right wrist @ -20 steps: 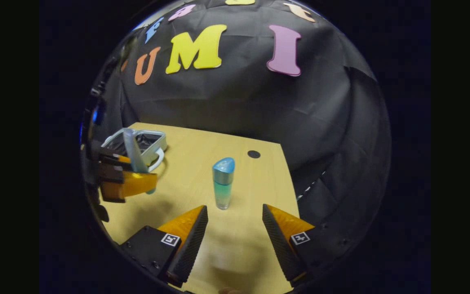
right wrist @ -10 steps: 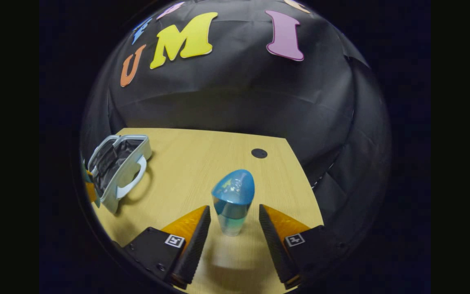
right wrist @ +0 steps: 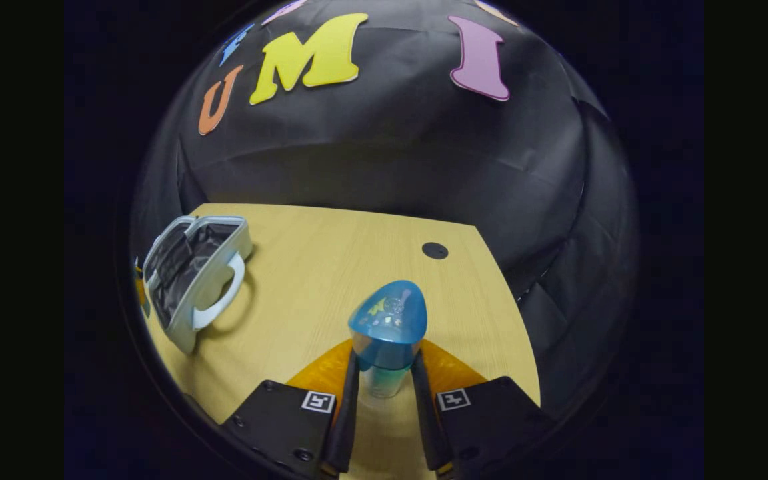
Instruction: First open the suitcase, pack the skin care products into it, and then close the suitcase.
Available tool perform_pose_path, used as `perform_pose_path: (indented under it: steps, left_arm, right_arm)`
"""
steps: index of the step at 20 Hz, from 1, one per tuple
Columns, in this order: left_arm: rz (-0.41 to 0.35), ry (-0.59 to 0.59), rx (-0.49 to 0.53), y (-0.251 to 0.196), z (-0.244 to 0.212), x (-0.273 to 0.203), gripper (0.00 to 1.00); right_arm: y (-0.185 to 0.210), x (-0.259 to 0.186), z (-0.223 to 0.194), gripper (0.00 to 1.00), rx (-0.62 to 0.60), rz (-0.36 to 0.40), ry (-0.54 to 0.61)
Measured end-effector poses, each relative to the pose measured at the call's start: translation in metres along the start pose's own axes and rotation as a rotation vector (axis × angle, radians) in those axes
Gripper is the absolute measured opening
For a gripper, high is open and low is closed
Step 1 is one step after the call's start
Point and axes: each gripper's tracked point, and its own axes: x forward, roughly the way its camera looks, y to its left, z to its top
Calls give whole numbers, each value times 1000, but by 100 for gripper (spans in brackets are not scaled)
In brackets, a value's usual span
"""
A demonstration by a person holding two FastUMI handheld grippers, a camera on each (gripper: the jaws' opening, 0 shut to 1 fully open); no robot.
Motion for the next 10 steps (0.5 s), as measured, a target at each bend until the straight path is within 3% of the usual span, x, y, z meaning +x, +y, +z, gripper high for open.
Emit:
perform_pose_path:
  steps: [5,10]
  left_arm:
    - [31,26,35,61,7,24,43]
    - [43,177,-7,118,-25,61,43]
  right_arm:
    - [40,-76,23,38,36,56,-25]
    - [76,-139,40,38,62,65,-72]
